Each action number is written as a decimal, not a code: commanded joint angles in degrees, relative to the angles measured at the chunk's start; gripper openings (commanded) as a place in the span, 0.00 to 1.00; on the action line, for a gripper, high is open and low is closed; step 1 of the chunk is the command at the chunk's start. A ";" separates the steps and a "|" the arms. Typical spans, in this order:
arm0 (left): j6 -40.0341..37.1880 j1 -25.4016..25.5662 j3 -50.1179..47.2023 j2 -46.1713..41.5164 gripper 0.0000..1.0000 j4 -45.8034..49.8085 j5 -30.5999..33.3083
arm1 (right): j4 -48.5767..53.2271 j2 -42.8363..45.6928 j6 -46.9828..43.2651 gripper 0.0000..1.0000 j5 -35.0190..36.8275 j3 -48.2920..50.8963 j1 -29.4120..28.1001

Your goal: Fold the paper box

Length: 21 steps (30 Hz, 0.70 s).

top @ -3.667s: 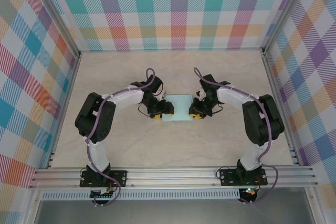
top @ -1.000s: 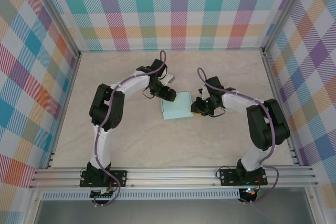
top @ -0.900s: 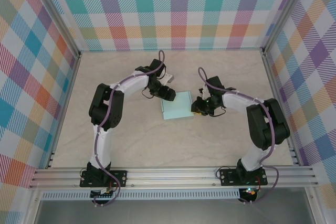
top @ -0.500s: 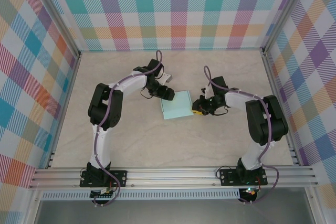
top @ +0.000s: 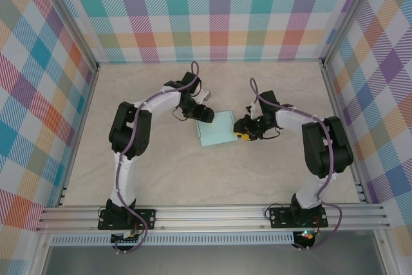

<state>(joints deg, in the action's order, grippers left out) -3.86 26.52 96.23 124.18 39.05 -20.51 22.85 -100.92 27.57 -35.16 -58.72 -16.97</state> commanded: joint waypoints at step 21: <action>1.46 0.37 -1.74 6.40 0.72 5.51 3.90 | 1.93 -4.88 -3.12 0.41 0.83 -1.71 -0.96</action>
<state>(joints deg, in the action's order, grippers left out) -3.66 26.52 96.73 124.77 39.44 -21.04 24.45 -103.92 25.82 -33.30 -59.51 -17.34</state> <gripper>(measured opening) 0.723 0.417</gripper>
